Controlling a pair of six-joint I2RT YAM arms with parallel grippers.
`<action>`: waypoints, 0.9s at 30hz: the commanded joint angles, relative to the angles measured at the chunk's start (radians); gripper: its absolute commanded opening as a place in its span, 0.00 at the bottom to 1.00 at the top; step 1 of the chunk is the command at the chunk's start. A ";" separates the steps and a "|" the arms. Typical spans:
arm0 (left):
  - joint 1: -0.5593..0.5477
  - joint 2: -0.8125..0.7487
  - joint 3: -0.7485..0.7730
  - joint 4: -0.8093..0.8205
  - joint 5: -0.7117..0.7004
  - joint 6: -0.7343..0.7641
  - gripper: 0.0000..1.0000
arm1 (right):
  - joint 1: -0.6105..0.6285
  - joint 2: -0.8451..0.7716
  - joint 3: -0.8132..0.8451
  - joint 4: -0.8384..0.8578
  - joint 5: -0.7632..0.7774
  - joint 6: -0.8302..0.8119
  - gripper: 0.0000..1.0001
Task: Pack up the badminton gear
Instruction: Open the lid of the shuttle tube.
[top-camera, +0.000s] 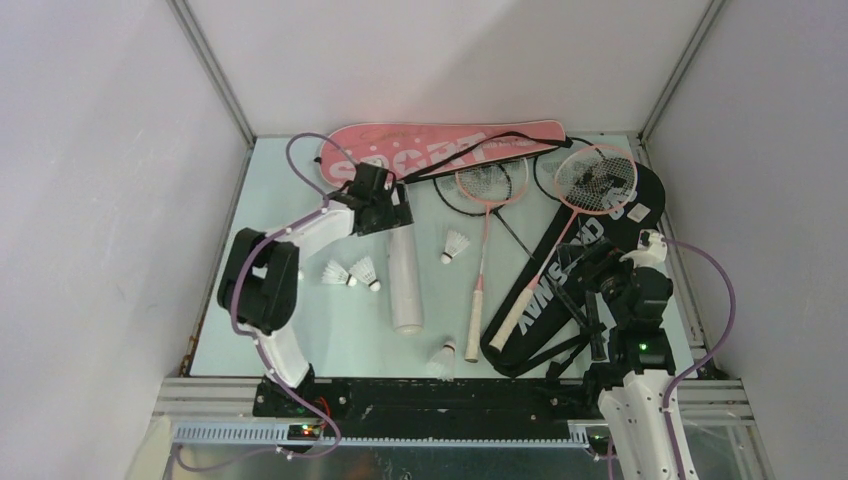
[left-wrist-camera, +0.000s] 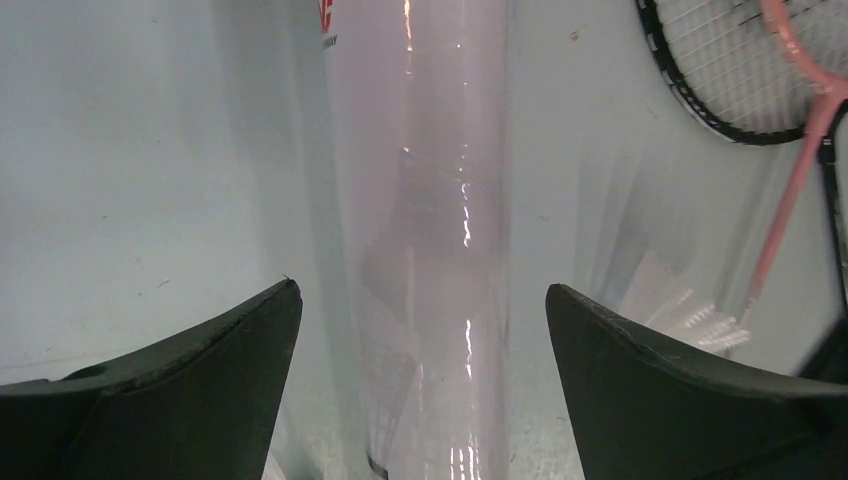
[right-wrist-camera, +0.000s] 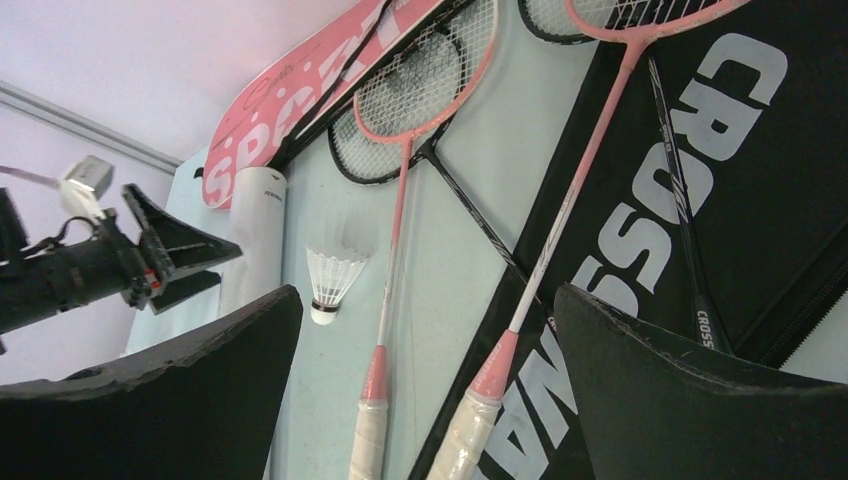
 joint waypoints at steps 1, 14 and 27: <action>-0.019 0.075 0.091 -0.038 0.011 0.036 0.98 | -0.004 -0.026 0.000 0.016 0.011 0.011 1.00; -0.145 0.151 0.122 -0.203 -0.198 0.027 0.98 | -0.004 -0.018 0.000 0.015 0.001 0.016 1.00; -0.182 0.208 0.134 -0.260 -0.261 -0.002 0.67 | -0.004 -0.012 -0.001 0.007 -0.056 0.023 1.00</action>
